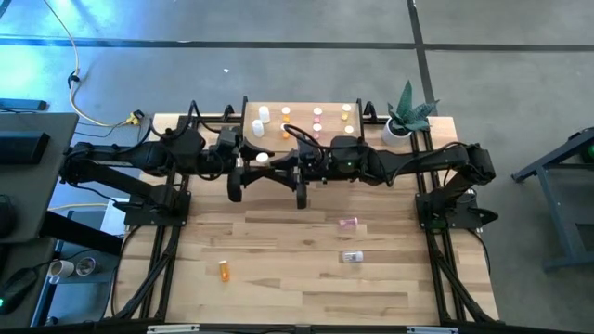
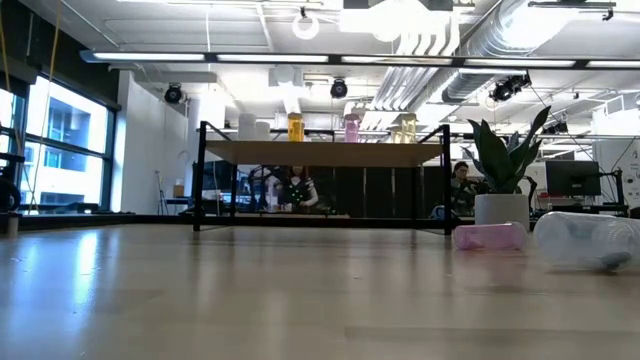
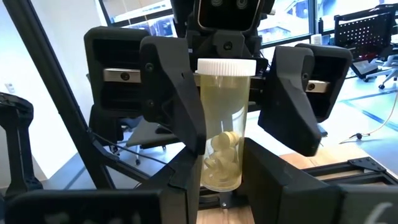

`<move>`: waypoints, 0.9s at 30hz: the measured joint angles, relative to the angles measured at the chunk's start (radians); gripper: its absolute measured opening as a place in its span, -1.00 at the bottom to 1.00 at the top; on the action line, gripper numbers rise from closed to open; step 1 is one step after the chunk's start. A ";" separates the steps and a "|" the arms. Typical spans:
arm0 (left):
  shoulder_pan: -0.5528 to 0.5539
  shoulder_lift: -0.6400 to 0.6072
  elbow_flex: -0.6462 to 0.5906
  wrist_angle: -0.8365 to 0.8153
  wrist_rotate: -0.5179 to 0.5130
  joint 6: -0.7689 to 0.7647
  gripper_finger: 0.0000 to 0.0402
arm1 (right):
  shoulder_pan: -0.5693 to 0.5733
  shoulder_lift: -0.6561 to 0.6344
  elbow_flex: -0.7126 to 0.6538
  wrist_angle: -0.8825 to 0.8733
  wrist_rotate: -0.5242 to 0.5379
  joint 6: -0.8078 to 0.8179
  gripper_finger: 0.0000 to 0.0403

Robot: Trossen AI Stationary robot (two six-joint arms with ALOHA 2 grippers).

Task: Pick and place medicine bottles onto shelf by color
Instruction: Put the yellow pill bottle aligned with the other yellow pill bottles on the shelf

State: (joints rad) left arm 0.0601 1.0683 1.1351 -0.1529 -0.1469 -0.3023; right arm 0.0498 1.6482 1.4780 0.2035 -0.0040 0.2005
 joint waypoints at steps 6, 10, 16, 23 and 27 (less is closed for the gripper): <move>0.000 0.000 0.000 0.001 -0.007 0.018 -0.16 | 0.000 0.000 0.000 -0.004 0.003 0.000 -0.57; 0.000 0.000 0.000 0.003 -0.007 0.019 -0.28 | -0.001 0.000 0.000 -0.004 0.004 0.000 -0.57; 0.000 0.000 0.000 0.004 0.004 0.042 -0.43 | -0.001 0.000 0.000 -0.006 0.005 0.001 -0.57; 0.000 0.000 0.000 -0.001 0.012 0.044 -0.54 | 0.000 -0.001 0.000 -0.035 0.011 0.012 -0.57; 0.000 0.000 0.000 -0.001 0.026 0.045 -0.56 | 0.000 -0.001 0.000 -0.038 0.011 0.016 -0.57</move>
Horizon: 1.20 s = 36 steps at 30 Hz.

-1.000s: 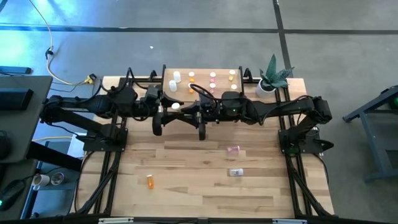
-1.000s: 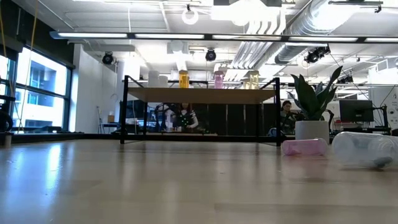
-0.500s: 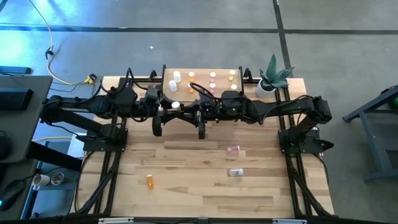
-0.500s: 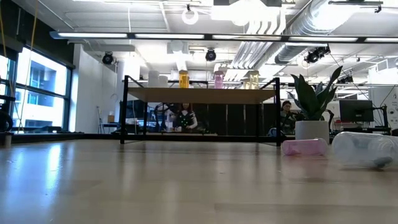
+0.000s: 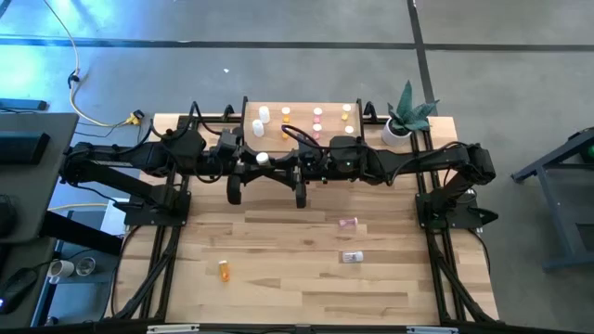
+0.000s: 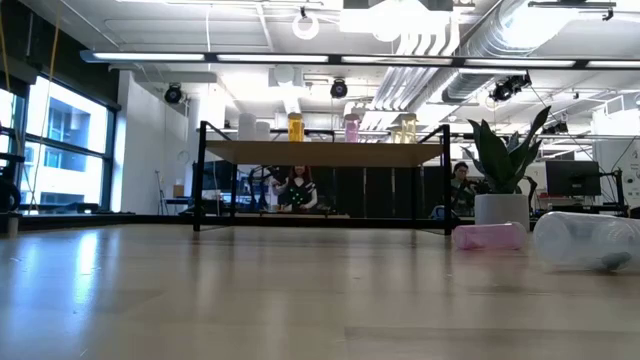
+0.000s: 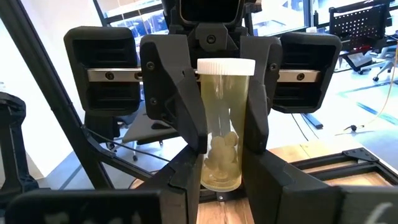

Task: Pick and place medicine bottles onto shelf by color
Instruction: Put the yellow pill bottle aligned with the other yellow pill bottles on the shelf

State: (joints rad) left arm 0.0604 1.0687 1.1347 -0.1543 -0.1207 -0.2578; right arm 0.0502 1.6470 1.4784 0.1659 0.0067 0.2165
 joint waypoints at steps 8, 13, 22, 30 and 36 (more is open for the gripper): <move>0.000 0.001 -0.001 -0.003 0.008 0.024 -0.57 | 0.000 -0.002 0.002 -0.029 0.000 0.000 -0.57; 0.000 0.002 -0.002 -0.014 0.009 0.048 -0.57 | 0.000 -0.002 0.003 -0.066 0.000 -0.007 -0.52; 0.000 0.000 0.000 -0.089 0.004 0.078 -0.57 | 0.001 -0.002 0.000 -0.209 -0.005 0.043 -0.12; 0.000 -0.003 0.000 -0.225 0.005 0.079 -0.57 | -0.007 -0.005 -0.001 -0.442 0.000 0.048 0.02; -0.004 -0.002 0.000 -0.370 0.013 0.077 -0.57 | -0.034 -0.053 0.000 -0.486 0.001 0.008 -0.01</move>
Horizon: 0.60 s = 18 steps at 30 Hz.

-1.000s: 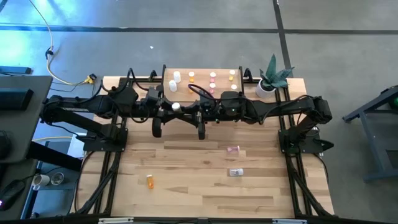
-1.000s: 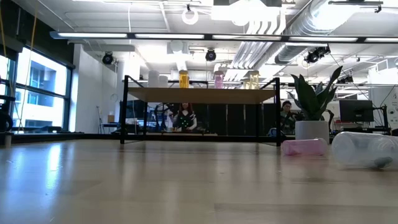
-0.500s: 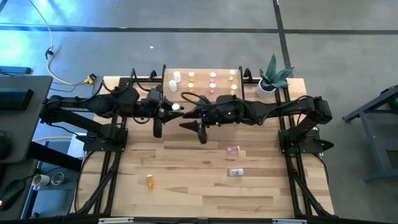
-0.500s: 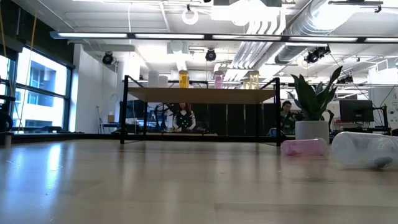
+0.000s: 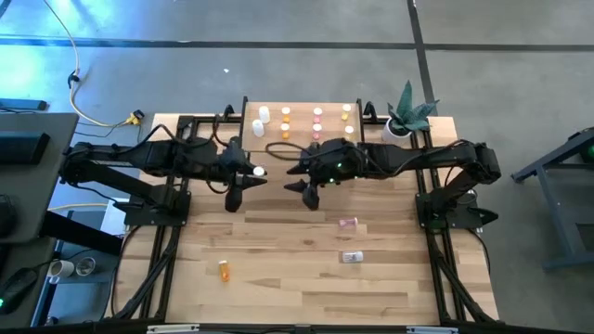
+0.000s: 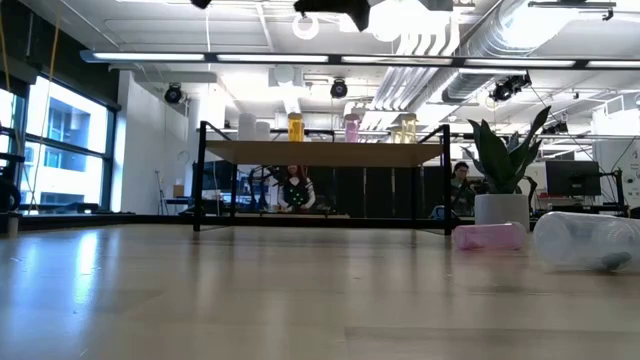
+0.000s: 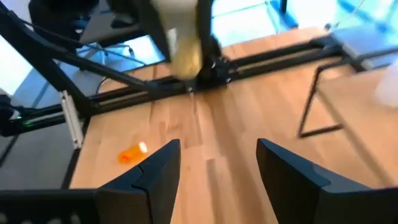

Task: Pick and place medicine bottles onto shelf by color
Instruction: Put the yellow pill bottle aligned with the other yellow pill bottles on the shelf

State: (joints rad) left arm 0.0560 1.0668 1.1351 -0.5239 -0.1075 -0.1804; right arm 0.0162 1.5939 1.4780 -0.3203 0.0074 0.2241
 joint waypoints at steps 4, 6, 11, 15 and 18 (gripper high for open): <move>-0.012 0.000 0.000 -0.070 0.004 -0.025 -0.57 | -0.017 -0.043 0.000 0.064 -0.001 -0.076 -0.01; -0.022 0.000 0.000 -0.083 0.004 -0.026 -0.57 | -0.024 -0.055 0.000 0.122 -0.016 -0.122 -0.01; -0.046 0.001 0.000 -0.077 0.005 -0.036 -0.57 | -0.030 -0.058 0.000 0.281 -0.076 -0.215 -0.01; -0.059 0.024 0.000 -0.073 -0.004 -0.052 -0.57 | -0.029 -0.035 0.000 0.387 -0.101 -0.232 -0.01; -0.065 0.055 0.000 -0.040 -0.013 -0.052 -0.57 | -0.029 -0.015 0.000 0.409 -0.107 -0.232 -0.01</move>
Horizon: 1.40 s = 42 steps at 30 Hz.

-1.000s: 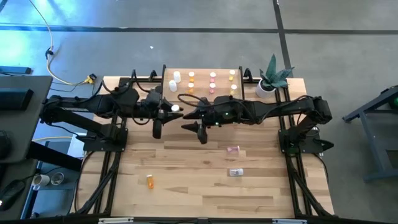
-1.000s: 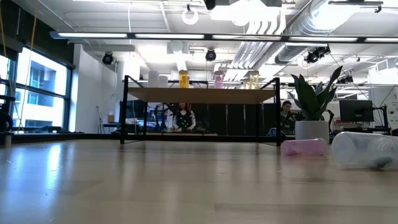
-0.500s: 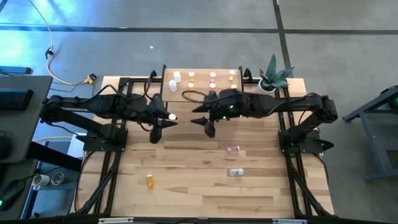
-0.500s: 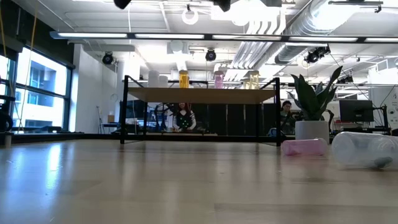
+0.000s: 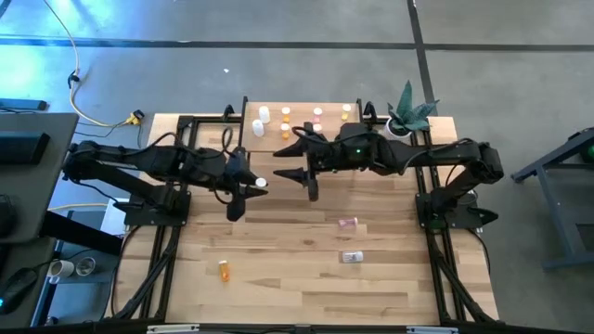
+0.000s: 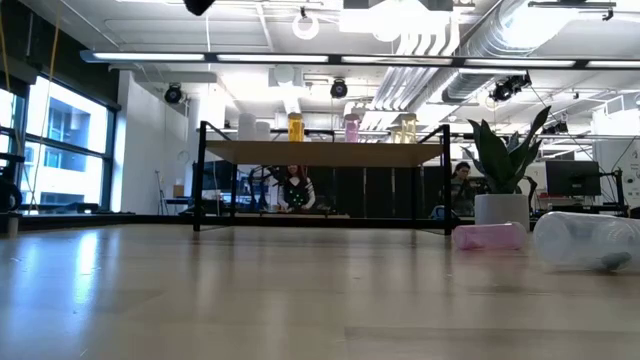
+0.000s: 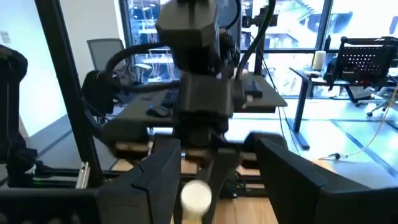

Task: Pick and place medicine bottles onto shelf by color
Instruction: Put the yellow pill bottle aligned with the other yellow pill bottles on the shelf

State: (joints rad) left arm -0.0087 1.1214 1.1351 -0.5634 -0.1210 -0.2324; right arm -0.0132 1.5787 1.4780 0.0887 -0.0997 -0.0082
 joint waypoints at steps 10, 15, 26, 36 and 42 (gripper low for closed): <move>-0.001 0.094 0.000 0.077 -0.048 0.007 -0.57 | 0.000 0.033 0.000 -0.107 -0.035 0.046 -0.01; -0.001 0.115 0.000 0.122 -0.050 0.015 -0.57 | 0.000 0.037 0.000 -0.142 -0.072 0.072 -0.01; 0.000 0.116 0.000 0.196 -0.107 0.049 -0.57 | 0.000 0.039 0.000 -0.177 -0.077 0.105 -0.01; -0.001 0.116 0.000 0.272 -0.110 0.082 -0.57 | 0.000 0.039 0.000 -0.178 -0.076 0.105 -0.02; -0.001 0.116 0.000 0.271 -0.128 0.087 -0.57 | 0.000 0.039 0.000 -0.194 -0.073 0.114 -0.17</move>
State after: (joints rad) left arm -0.0097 1.2373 1.1347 -0.2924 -0.2488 -0.1455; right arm -0.0135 1.6176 1.4784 -0.1054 -0.1726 0.1055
